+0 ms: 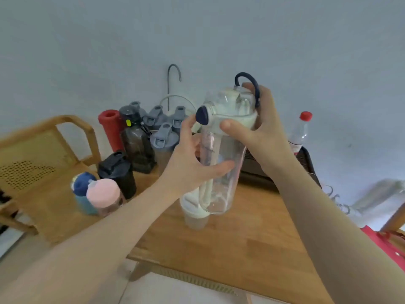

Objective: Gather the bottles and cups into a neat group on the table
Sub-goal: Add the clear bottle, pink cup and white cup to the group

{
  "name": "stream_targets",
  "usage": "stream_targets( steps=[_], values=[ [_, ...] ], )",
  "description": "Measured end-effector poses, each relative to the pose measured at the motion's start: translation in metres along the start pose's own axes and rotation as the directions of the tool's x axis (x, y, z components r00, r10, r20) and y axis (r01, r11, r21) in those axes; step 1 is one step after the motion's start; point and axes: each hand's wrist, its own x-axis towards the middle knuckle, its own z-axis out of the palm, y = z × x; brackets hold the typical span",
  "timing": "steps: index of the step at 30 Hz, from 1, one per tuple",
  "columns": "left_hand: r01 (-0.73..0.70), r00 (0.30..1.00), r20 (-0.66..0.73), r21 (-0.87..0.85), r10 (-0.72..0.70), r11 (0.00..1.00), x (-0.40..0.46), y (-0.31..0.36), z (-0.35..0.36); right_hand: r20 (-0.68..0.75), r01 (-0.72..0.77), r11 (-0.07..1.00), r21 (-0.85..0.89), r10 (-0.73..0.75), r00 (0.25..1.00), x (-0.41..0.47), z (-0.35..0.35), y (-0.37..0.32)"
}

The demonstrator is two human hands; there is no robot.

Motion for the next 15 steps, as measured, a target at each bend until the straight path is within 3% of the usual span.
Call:
stream_targets(
  steps=[4,8,11,15],
  values=[
    [-0.042,0.991,-0.123,0.047,0.047,0.998,0.007,0.001,-0.079,0.09,0.053,0.998,0.029,-0.056,0.994,0.037,0.055,-0.012],
    [-0.041,0.977,-0.205,0.064,0.053,0.997,0.014,-0.015,-0.162,0.103,-0.09,0.995,0.037,0.086,0.991,0.068,0.126,0.01],
    [0.007,0.973,-0.229,0.065,0.008,0.998,0.023,-0.034,-0.219,0.24,-0.121,0.96,-0.253,0.184,0.953,0.08,0.187,0.04],
    [0.057,0.977,-0.208,0.07,-0.042,0.996,0.039,-0.066,-0.277,0.5,-0.018,0.821,-0.571,0.365,0.785,0.086,0.255,0.082]
  ],
)
